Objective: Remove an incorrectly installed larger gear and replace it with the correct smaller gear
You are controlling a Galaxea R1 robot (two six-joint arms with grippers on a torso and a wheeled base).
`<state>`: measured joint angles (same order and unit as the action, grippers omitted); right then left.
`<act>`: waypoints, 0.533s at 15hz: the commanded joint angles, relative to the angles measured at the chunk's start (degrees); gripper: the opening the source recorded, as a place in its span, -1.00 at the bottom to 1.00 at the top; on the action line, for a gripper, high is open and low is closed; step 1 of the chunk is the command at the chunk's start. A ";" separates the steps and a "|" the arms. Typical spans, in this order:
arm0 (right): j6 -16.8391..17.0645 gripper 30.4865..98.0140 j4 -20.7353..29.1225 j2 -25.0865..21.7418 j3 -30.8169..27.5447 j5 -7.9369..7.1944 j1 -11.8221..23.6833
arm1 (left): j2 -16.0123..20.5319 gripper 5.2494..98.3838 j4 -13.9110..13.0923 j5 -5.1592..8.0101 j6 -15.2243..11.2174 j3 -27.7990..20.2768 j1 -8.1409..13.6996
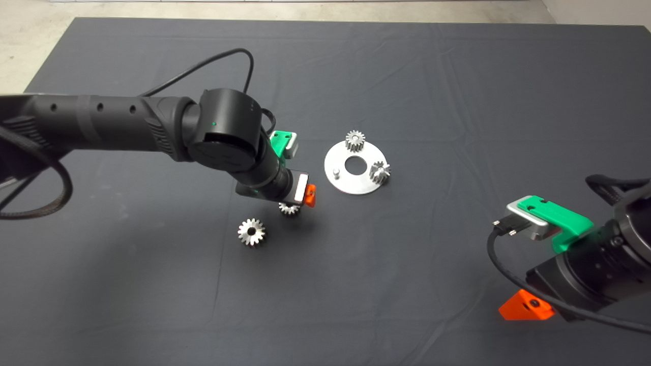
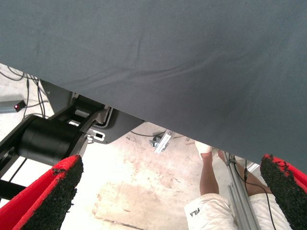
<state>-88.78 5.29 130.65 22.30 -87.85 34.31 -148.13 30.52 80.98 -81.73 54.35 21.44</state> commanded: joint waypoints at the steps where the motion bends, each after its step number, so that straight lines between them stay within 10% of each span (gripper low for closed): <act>1: -0.07 0.99 -0.02 -0.17 -0.25 -7.16 1.29 | -0.02 0.89 4.28 0.32 -0.28 -0.74 -2.72; 8: -0.07 0.99 0.04 -0.34 -0.25 -7.16 1.29 | -0.02 0.89 8.06 0.58 -0.19 -1.06 -5.27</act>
<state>-88.78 5.31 130.62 22.30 -87.85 34.31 -148.13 37.20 81.08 -81.86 54.32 17.09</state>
